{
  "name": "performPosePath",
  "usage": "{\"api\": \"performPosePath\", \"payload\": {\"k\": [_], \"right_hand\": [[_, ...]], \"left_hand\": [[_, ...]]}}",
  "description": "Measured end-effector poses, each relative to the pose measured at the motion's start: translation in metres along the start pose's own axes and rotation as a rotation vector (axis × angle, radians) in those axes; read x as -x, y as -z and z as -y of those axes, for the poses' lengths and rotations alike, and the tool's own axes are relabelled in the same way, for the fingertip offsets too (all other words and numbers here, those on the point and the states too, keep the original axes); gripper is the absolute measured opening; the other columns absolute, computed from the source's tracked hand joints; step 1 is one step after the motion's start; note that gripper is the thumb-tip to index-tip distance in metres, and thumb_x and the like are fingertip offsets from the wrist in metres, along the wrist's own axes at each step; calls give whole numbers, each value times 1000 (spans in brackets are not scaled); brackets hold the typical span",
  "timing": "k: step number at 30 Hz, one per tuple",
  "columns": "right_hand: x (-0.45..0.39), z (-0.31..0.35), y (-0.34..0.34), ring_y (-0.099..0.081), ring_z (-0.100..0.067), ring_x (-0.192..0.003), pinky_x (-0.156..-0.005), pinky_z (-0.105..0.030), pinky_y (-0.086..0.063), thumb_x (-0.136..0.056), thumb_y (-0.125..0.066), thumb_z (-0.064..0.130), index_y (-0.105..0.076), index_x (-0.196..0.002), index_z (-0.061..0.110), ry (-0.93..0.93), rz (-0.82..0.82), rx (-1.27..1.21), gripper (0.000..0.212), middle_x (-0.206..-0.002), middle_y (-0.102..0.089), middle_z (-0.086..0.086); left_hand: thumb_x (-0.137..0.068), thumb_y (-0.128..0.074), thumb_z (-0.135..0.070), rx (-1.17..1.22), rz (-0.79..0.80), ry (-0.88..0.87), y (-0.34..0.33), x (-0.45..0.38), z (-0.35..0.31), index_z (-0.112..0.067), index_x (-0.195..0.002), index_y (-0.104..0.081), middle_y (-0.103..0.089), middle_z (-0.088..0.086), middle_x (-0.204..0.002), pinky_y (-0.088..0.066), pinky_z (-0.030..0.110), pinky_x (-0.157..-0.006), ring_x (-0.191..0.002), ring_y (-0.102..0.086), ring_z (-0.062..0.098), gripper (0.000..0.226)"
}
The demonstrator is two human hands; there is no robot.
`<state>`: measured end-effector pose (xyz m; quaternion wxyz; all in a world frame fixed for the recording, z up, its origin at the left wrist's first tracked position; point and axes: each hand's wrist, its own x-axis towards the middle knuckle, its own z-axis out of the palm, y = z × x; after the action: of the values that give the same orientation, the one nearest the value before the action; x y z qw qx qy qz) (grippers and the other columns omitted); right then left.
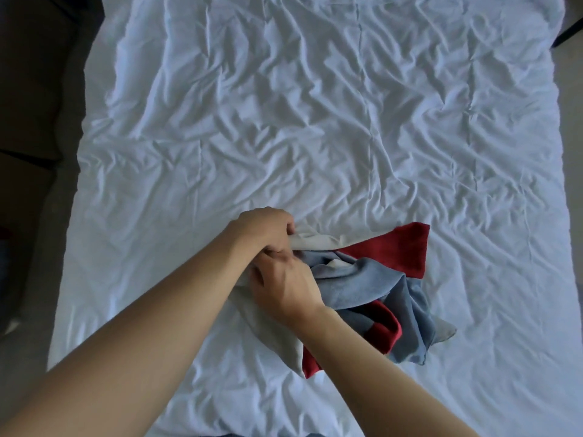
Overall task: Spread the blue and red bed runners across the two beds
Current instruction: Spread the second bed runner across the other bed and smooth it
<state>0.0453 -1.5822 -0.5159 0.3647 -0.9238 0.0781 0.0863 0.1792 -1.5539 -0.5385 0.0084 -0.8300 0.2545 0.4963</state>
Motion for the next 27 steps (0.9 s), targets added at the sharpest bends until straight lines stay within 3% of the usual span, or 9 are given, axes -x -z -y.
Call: {"api": "performPosePath", "payload": {"k": [3,5,8,11,15,18,22,25,27], "right_hand": [[5,-21,17,-59,-21,-67,-62,-35,-46,-82,-63,13,-69,-79,14,-24,-191,46,7,-71,-67,-1],[7,-51,30,-62,-21,-75,-67,-34,-47,-82,-65,10,-71,-87,16,-124,-317,113,10,-80,-69,1],[6,-93,44,-58,-26,-108,-90,-40,-46,-82,-62,7,-61,-125,14,-224,-172,306,43,-120,-64,-3],[-11,-115,45,-47,-25,-129,-107,-41,-35,-87,-62,14,-51,-138,19,-236,1,402,52,-136,-56,-1],[-34,-129,47,-59,-24,-108,-110,-37,-30,-89,-56,14,-69,-107,24,-291,99,533,24,-99,-72,0],[-41,-138,59,-62,-28,-94,-106,-40,-31,-86,-48,9,-71,-94,22,-388,-17,562,28,-83,-72,-5],[-50,-142,77,-60,-29,-97,-110,-44,-29,-82,-50,5,-70,-94,19,-454,-105,569,27,-84,-71,-5],[-63,-118,69,-59,-30,-102,-108,-41,-32,-82,-55,10,-69,-108,18,-249,-44,460,30,-99,-72,-4],[-72,-95,50,-61,-28,-99,-105,-39,-34,-87,-59,15,-70,-109,17,-87,14,440,25,-97,-72,-2]], "left_hand": [[-83,-59,-21,-78,-171,-51,-9,-2,2,-33,-107,-58,-61,-5,-103,-38,29,-65,-84,-58,19,26],[-82,-52,-11,-53,-241,-48,-14,-2,8,-26,-100,-58,-61,1,-98,-39,31,-64,-82,-57,23,24],[-81,-49,-3,-21,-330,-70,-20,-2,16,-25,-100,-58,-57,-2,-97,-38,32,-64,-81,-54,23,30],[-84,-49,-5,0,-412,-140,-20,-1,12,-27,-101,-60,-54,-5,-97,-38,32,-67,-81,-53,21,29],[-84,-50,-3,7,-527,-138,-9,-4,19,-24,-95,-62,-53,-5,-95,-39,32,-65,-80,-54,20,26],[-82,-55,-5,13,-450,-42,1,-6,32,-23,-99,-62,-58,-4,-102,-43,32,-68,-87,-57,21,25],[-80,-59,-14,-39,-345,49,4,-8,29,-22,-101,-63,-63,-1,-98,-46,32,-69,-87,-61,22,23],[-84,-56,-18,19,-434,38,3,-9,27,-22,-97,-63,-64,0,-93,-44,31,-64,-80,-61,23,15],[-85,-56,-20,22,-467,39,2,-8,29,-21,-97,-63,-64,1,-91,-41,30,-62,-78,-60,24,14]]}}
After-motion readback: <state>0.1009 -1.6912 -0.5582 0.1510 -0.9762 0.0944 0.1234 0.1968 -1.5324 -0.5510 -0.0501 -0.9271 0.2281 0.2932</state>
